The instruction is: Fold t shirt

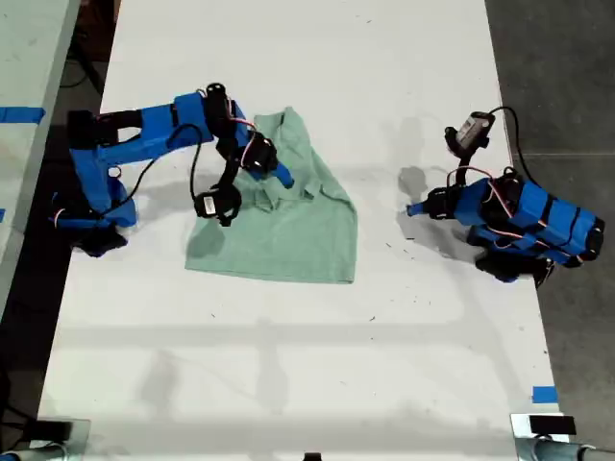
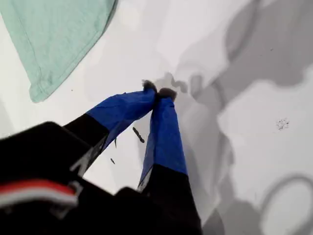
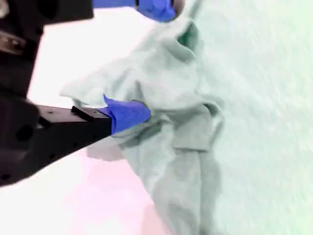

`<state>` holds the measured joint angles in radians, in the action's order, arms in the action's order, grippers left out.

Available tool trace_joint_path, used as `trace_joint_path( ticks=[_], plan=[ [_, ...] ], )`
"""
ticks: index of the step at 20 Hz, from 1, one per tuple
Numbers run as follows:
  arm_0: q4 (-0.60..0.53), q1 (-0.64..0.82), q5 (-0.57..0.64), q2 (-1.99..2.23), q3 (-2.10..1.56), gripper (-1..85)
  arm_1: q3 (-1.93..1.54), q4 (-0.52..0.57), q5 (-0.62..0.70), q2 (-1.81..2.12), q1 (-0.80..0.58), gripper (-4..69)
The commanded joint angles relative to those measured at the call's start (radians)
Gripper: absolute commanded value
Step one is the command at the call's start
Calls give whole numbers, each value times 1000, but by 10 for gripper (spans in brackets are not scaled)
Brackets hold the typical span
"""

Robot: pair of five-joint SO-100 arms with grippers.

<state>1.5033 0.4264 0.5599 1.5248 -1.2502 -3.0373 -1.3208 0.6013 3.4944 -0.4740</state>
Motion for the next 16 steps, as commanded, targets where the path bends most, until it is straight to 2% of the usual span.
trace_joint_path(
  ticks=[1, 2, 3, 4, 6, 9, 10, 12, 16],
  plan=[
    [-35, 67, -94, 393, -49, 214, -37, 8, 17, 9, 9, 17],
    [-106, 74, -106, 572, -152, 189, -35, 8, 17, 9, 11, 17],
    [-236, 71, -100, 799, -334, 112, -35, 8, 17, 9, 11, 17],
    [-368, 77, -101, 1054, -549, -2, -35, 8, 17, 9, 11, 17],
    [-529, 120, -109, 1539, -994, -3, -35, 8, 18, 9, 11, 17],
    [-612, 81, -183, 2075, -1608, -3, -35, 11, 20, 9, 9, 17],
    [-641, 66, -187, 2051, -1704, -3, -35, 14, 21, 9, 8, 17],
    [-778, 44, -189, 2072, -1908, -3, -37, 14, 20, 9, 8, 17],
    [-811, 109, -184, 2072, -2039, -3, -37, 9, 11, 9, 11, 17]
  ],
)
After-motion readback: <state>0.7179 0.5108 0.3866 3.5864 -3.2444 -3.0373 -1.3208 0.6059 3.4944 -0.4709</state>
